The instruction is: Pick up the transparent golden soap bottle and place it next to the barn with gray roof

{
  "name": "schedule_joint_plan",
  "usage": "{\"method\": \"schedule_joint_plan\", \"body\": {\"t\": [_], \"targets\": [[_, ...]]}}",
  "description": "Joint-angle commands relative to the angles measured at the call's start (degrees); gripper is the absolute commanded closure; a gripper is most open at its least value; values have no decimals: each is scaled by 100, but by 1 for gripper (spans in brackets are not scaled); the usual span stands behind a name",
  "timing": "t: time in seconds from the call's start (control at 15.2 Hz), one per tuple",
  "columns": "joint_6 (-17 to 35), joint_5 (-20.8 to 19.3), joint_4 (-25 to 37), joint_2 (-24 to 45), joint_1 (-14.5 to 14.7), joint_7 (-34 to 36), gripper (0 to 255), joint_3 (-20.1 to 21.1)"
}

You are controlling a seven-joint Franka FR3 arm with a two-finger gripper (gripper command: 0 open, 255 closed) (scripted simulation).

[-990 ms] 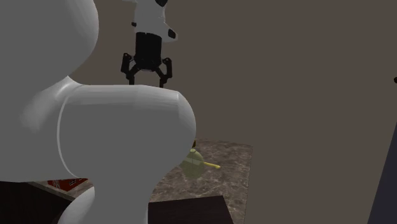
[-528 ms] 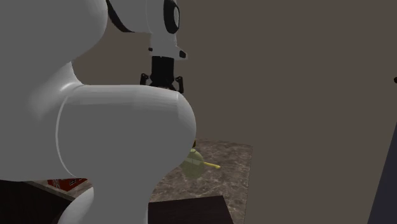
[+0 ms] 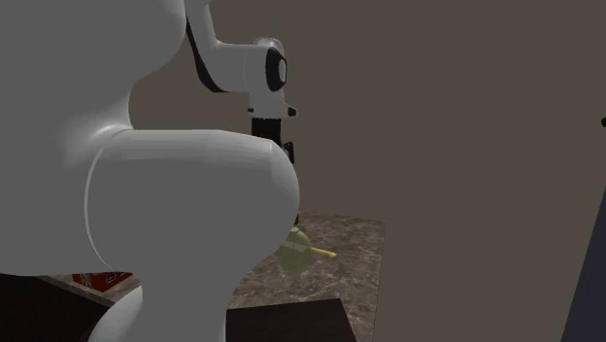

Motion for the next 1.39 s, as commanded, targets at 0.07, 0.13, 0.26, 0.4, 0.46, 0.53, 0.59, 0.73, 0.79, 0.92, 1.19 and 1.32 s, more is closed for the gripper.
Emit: {"method": "schedule_joint_plan", "body": {"t": [0.07,0.13,0.26,0.4,0.46,0.53,0.59,0.73,0.79,0.92,1.19,1.32], "targets": [[458,75,299,684,-14,-150,0,-67],[580,107,416,903,-27,-208,0,-88],[801,181,673,1340,-58,-326,0,-122],[992,265,959,1777,-101,-443,0,-143],[1076,309,1113,1994,-126,-500,0,-148],[1153,353,1274,2212,-156,-555,0,-149],[1223,396,1442,2428,-188,-608,0,-148],[1340,476,1800,2860,-262,-705,0,-135],[1387,513,1990,3075,-301,-749,0,-127],[1458,574,2372,3483,-379,-822,0,-107],[1677,642,2391,3724,-416,-867,0,-59],[1783,676,2409,3849,-434,-890,0,-34]]}}
